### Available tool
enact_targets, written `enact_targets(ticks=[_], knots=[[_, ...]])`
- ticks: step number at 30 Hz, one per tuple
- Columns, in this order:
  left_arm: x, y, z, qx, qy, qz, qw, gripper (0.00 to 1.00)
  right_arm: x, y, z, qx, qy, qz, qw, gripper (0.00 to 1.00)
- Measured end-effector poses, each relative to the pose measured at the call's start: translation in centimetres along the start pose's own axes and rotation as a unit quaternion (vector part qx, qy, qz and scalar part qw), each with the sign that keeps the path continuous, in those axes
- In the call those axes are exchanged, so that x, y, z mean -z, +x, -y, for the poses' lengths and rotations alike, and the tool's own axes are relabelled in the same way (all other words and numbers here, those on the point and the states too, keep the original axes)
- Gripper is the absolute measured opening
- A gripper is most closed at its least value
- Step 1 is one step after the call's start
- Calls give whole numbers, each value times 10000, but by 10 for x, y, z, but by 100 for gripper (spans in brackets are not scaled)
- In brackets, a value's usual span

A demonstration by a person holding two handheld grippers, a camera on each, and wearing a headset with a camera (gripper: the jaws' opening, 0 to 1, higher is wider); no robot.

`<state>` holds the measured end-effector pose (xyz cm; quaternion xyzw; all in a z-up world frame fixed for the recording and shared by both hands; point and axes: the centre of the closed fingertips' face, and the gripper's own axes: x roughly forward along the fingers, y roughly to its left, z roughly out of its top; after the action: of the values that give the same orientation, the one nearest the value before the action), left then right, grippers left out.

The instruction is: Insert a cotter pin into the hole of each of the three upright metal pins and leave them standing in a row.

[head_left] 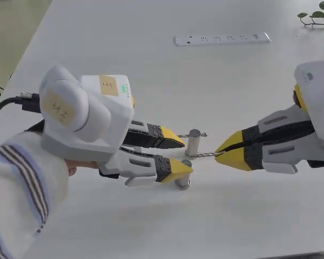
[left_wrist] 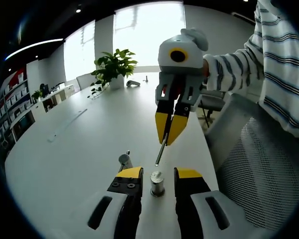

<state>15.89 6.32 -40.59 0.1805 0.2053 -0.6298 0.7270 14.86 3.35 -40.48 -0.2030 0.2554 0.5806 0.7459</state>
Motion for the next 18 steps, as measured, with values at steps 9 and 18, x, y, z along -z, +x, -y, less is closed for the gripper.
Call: enact_targets(ticks=[9, 18], knots=[[18, 10, 1, 54, 132, -425, 9990, 22, 14, 5, 2, 58, 102, 85, 9999, 0], [25, 17, -4, -16, 130, -585, 9982, 18, 19, 9, 3, 72, 212, 155, 9996, 0]])
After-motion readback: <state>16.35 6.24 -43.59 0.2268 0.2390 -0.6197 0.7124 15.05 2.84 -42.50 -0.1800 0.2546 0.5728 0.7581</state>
